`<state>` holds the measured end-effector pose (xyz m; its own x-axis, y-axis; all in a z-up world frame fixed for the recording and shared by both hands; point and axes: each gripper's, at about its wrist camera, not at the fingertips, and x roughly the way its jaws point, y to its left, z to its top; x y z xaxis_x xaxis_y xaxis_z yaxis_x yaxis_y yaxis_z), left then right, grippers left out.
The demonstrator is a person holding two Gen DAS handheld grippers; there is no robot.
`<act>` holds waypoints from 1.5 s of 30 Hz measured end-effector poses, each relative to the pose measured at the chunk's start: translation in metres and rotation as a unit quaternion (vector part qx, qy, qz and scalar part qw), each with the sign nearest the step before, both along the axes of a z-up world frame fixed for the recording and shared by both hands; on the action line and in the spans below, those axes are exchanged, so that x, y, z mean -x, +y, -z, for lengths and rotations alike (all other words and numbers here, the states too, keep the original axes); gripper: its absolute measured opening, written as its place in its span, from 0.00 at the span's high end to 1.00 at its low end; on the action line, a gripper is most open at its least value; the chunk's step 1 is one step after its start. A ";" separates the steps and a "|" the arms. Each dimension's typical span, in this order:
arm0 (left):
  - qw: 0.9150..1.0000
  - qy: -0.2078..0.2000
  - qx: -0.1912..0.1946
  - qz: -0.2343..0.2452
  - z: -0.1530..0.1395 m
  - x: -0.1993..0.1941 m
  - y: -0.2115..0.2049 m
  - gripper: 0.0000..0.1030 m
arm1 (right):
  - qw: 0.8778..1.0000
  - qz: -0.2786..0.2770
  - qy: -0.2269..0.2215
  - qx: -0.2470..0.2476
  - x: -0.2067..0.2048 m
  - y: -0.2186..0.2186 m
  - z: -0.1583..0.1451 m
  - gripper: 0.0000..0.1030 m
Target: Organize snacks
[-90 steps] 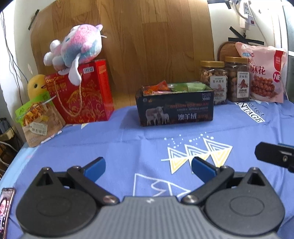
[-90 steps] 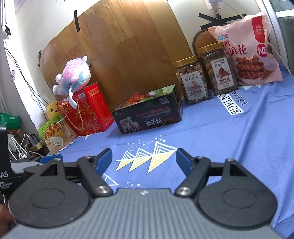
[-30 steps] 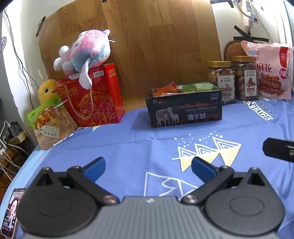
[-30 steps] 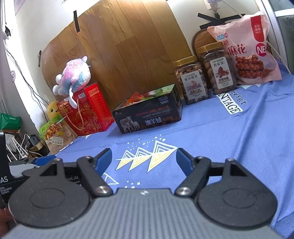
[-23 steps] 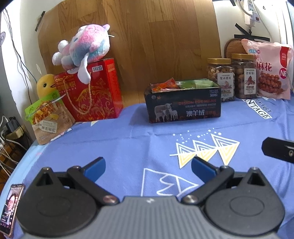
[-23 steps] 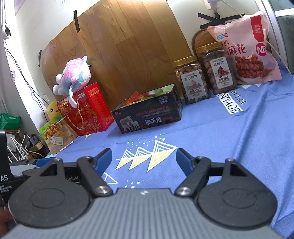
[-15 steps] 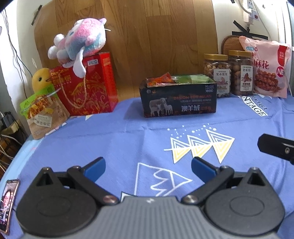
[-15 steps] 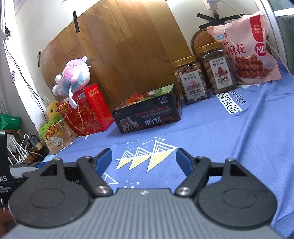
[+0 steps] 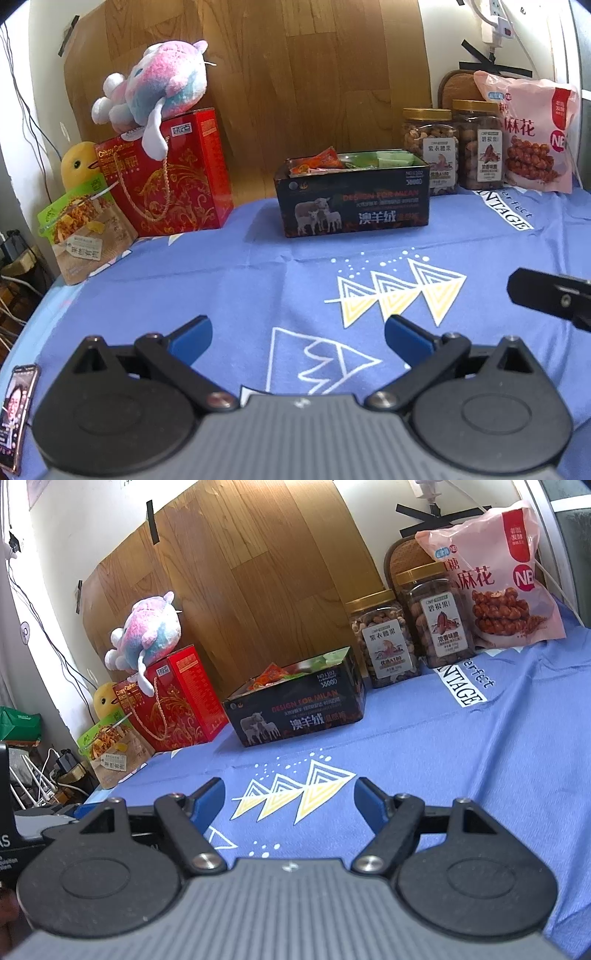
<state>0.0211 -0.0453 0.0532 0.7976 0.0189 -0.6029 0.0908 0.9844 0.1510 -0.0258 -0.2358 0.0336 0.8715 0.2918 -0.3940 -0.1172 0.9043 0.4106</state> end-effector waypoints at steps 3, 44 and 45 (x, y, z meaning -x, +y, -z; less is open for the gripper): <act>1.000 0.002 0.001 0.001 0.001 0.000 0.000 0.00 | 1.000 0.000 0.000 0.000 0.000 0.000 0.000 0.23; 0.999 0.049 0.016 0.006 0.014 -0.011 -0.003 0.00 | 1.000 -0.001 0.014 -0.006 -0.006 -0.001 0.010 0.23; 0.999 0.048 0.016 0.006 0.014 -0.011 -0.003 0.00 | 1.000 -0.001 0.014 -0.006 -0.006 -0.002 0.010 0.23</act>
